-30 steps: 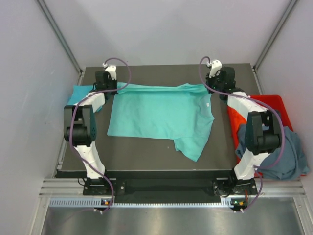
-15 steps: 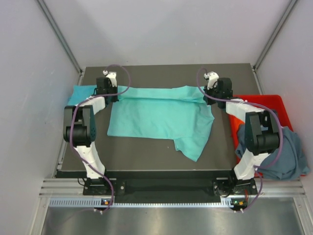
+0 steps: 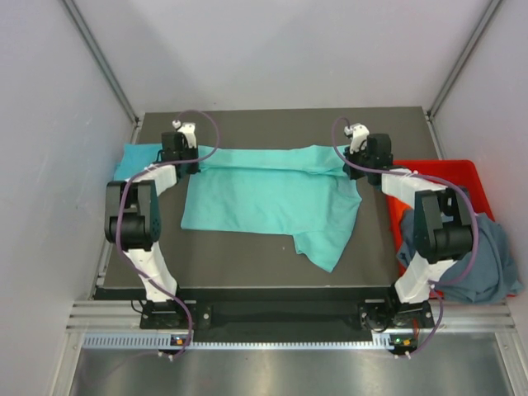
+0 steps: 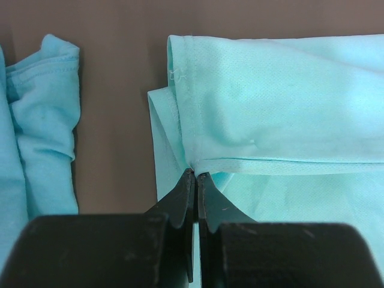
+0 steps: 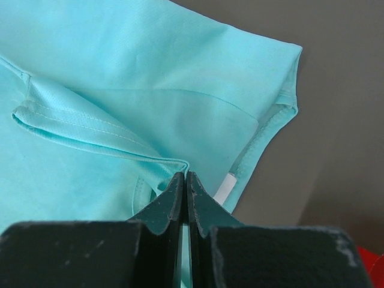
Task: Fold and stack the t-shirts
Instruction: Fold the tshirt
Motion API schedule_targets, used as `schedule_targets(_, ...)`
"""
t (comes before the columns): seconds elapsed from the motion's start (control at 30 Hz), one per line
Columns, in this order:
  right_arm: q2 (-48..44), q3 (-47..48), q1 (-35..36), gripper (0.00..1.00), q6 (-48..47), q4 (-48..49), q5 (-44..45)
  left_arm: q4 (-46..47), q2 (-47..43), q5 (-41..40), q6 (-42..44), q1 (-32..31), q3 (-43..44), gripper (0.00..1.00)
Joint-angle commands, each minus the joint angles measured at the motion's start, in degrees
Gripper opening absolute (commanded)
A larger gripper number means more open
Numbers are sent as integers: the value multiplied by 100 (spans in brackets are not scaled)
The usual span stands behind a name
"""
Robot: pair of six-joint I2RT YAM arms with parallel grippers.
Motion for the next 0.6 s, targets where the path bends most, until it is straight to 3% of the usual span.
schedule_targets(0.0, -394, -68, 87, 0, 38, 124, -116, 121, -435, -21, -38, 63, -88, 0)
schedule_targets(0.57, -711, -244, 87, 0, 82, 62, -257, 33, -823, -136, 121, 63, -246, 0)
